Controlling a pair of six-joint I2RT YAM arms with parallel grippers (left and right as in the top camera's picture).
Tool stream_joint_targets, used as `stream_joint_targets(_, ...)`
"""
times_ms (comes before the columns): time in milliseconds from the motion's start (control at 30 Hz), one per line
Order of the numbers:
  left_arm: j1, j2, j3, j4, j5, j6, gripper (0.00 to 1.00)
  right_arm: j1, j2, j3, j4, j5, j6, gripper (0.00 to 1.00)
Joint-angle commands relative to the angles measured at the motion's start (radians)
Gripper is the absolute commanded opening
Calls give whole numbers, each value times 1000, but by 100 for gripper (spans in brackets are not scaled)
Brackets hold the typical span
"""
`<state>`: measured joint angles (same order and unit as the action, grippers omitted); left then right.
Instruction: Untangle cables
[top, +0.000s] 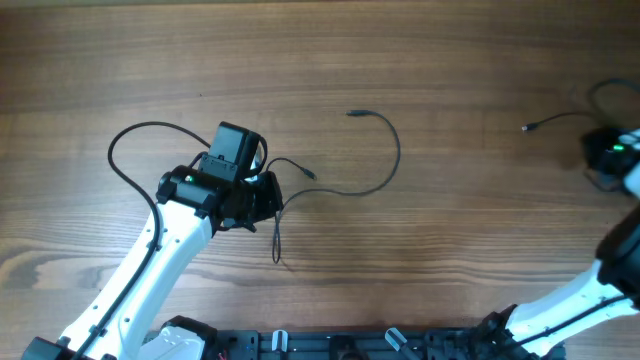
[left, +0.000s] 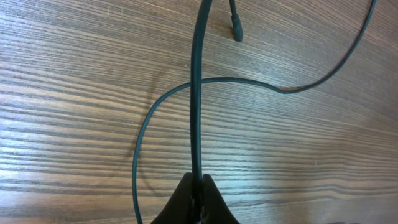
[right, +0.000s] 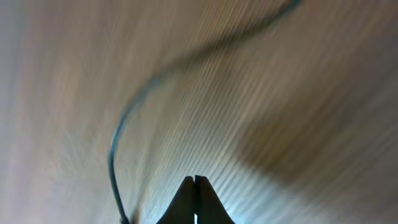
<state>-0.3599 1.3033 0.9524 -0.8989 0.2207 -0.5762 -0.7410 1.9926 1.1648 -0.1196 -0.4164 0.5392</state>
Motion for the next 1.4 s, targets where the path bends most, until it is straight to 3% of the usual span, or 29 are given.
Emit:
stream_joint_targets(0, 2, -11, -5, -1, -13, 23, 4, -85, 12, 71, -29, -146, 15, 11)
stream_joint_targets(100, 2, -11, -5, 15, -13, 23, 4, -81, 12, 71, -88, -123, 50, 88)
stream_joint_targets(133, 2, -11, -5, 18, -13, 23, 4, -75, 12, 71, -98, -115, 70, 100)
stream_joint_targets(333, 2, -11, -5, 19, -13, 23, 4, 16, 12, 71, -6, -71, 399, 100)
stream_joint_targets(467, 2, -11, -5, 19, -13, 23, 4, 88, 13, 71, 61, 95, 648, 100)
stream_joint_targets(700, 2, -11, -5, 19, -13, 23, 5, 219, 14, 71, 210, 319, 668, 98)
stream_joint_targets(767, 2, -11, -5, 19, -13, 23, 5, 229, 18, 71, 223, 340, 668, 86)
stream_joint_targets(833, 2, -11, -5, 19, -13, 23, 5, 230, 32, 71, 235, 340, 669, 83)
stream_joint_targets(967, 2, -11, -5, 19, -13, 23, 5, 230, 65, 71, 208, 342, 668, 99)
stream_joint_targets(1200, 2, -11, -5, 19, -13, 22, 4, 230, 98, 71, 98, 393, 750, 100)
stream_joint_targets(1233, 2, -11, -5, 19, -13, 22, 4, 230, 98, 71, 96, 393, 745, 97)
stream_joint_targets(1267, 2, -11, -5, 19, -13, 22, 4, 230, 98, 71, 93, 393, 745, 79)
stream_joint_targets(1300, 2, -11, -5, 19, -13, 22, 4, 230, 98, 71, 89, 394, 745, 42)
stream_joint_targets(1367, 2, -11, -5, 19, -13, 22, 4, 230, 98, 71, 88, 393, 745, 7)
